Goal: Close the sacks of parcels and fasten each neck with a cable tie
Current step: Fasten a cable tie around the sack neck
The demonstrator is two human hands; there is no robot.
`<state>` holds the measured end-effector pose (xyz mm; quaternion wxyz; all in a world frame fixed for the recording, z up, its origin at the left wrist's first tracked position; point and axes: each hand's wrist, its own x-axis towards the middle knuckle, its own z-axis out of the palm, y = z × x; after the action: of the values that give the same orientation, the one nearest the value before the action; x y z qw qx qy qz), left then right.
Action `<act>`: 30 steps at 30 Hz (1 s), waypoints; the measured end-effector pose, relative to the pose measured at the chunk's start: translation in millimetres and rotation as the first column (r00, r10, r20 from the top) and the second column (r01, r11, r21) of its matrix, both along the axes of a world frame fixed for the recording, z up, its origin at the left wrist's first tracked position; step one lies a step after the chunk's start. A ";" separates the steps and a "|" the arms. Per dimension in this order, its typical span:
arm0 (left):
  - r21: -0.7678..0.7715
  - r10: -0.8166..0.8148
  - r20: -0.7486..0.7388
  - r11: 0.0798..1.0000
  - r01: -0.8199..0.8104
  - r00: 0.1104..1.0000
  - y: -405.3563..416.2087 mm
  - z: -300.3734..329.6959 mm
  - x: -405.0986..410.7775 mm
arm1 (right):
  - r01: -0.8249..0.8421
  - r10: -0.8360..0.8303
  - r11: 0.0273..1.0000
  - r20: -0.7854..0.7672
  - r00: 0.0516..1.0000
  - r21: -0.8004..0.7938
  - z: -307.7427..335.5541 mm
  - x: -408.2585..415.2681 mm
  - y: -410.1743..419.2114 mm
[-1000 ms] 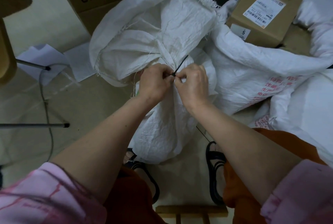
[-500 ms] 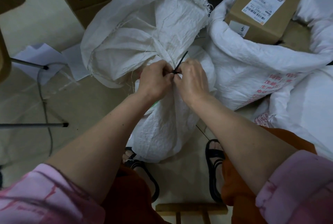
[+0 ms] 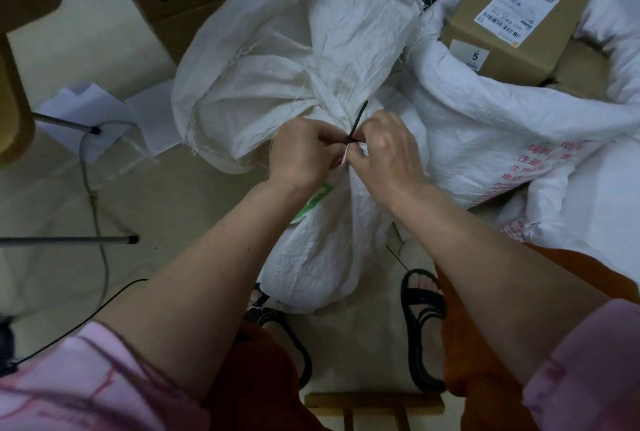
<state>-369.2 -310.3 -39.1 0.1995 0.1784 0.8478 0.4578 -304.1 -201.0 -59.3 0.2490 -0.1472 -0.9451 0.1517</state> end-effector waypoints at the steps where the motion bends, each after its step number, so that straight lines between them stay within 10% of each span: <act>1: -0.007 0.002 -0.022 1.000 -0.002 1.000 0.0 -2.9 0.1 | -0.016 0.016 1.000 0.004 1.000 0.002 1.0 0.4 1.1; 14: -0.059 0.087 -0.429 0.991 -0.124 0.899 2.9 -3.4 5.5 | -0.062 0.053 0.997 -0.166 0.985 -0.048 -2.7 -4.4 2.3; 30: -0.046 -0.066 -0.122 0.997 0.061 0.990 -6.1 -6.3 -10.2 | -0.327 0.364 0.915 -0.136 0.921 0.235 -12.0 -7.9 15.7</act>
<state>-379.4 -316.4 -45.4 0.1651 0.2289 0.8619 0.4213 -312.0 -185.2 -71.3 0.3149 0.0638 -0.9410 0.1062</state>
